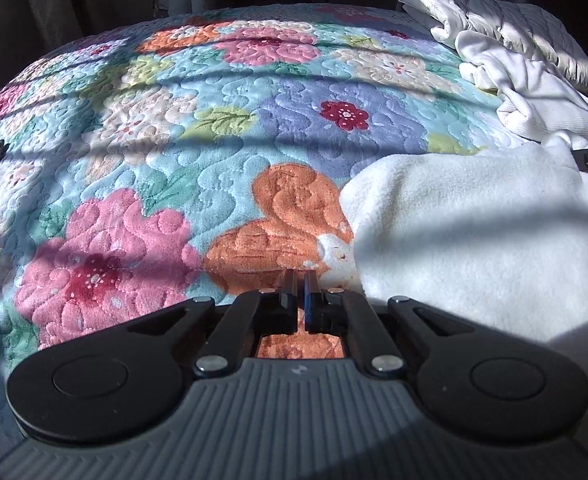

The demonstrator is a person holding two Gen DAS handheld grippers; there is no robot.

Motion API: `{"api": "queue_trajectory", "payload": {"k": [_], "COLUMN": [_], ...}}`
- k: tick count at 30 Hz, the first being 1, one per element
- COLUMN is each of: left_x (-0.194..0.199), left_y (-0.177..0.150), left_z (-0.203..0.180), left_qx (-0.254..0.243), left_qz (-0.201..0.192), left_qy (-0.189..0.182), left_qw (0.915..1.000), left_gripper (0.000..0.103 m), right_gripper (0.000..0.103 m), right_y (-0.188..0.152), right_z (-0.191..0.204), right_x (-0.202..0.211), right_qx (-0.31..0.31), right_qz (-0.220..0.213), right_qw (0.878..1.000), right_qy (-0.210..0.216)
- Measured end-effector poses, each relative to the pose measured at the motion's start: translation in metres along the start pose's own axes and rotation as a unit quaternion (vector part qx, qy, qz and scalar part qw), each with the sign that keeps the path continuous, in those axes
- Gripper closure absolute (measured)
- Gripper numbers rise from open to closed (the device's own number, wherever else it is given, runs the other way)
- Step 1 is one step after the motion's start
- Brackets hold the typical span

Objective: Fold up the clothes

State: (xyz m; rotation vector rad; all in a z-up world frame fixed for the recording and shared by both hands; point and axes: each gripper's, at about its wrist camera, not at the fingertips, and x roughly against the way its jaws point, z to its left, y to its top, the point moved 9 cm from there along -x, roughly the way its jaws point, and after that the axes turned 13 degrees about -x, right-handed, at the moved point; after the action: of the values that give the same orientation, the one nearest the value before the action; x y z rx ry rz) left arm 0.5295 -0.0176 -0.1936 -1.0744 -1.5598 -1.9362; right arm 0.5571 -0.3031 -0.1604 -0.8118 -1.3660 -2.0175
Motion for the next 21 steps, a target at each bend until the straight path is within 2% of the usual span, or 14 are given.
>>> {"api": "queue_trajectory", "payload": {"k": [2,4,5,6,7,8,11,13,15,16,18,21], "left_x": [0.016,0.034,0.044,0.055,0.065,0.077,0.104,0.109,0.100,0.094,0.082,0.073], "left_y": [-0.004,-0.007,-0.009,-0.012,-0.014,-0.018,-0.030,-0.044,-0.061,-0.069,-0.083,-0.092], "left_z": [0.001,-0.003,-0.006,-0.010,-0.014,-0.019,-0.040,-0.058,-0.067,-0.072,-0.070,-0.058], "left_qx": [0.004,0.002,0.006,0.010,0.016,0.017,0.002,-0.013,-0.016,-0.017,0.015,0.078], "left_qz": [-0.014,-0.032,-0.040,-0.050,-0.060,-0.073,-0.113,-0.109,-0.096,-0.089,-0.074,-0.060], "left_qy": [-0.012,-0.028,-0.038,-0.047,-0.056,-0.065,-0.090,-0.122,-0.125,-0.125,-0.138,-0.177], "left_qw": [0.9998,0.9991,0.9985,0.9976,0.9965,0.9951,0.9895,0.9865,0.9873,0.9881,0.9876,0.9792], "left_gripper": [0.100,0.099,0.098,0.097,0.088,0.069,0.053,0.047,0.047,0.047,0.045,0.038], "right_gripper": [0.076,0.063,0.053,0.048,0.046,0.046,0.046,0.044,0.033,0.032,0.032,0.032], "right_y": [-0.001,-0.005,-0.010,-0.016,-0.025,-0.035,-0.069,-0.086,-0.103,-0.111,-0.128,-0.153], "right_z": [0.000,0.002,0.005,0.011,0.018,0.027,0.040,0.032,0.013,0.003,-0.016,-0.046], "right_x": [0.012,0.034,0.044,0.054,0.063,0.072,0.098,0.112,0.118,0.121,0.127,0.136], "right_qx": [-0.031,-0.057,-0.063,-0.063,-0.046,-0.016,0.060,0.068,0.057,0.052,0.041,0.025], "right_qz": [-0.012,-0.030,-0.034,-0.034,-0.031,-0.026,-0.024,-0.029,-0.028,-0.028,-0.027,-0.026], "right_qw": [0.999,0.998,0.997,0.995,0.995,0.994,0.993,0.993,0.995,0.995,0.996,0.998], "right_qy": [0.009,0.024,0.042,0.066,0.087,0.104,0.096,0.090,0.082,0.078,0.070,0.058]}}
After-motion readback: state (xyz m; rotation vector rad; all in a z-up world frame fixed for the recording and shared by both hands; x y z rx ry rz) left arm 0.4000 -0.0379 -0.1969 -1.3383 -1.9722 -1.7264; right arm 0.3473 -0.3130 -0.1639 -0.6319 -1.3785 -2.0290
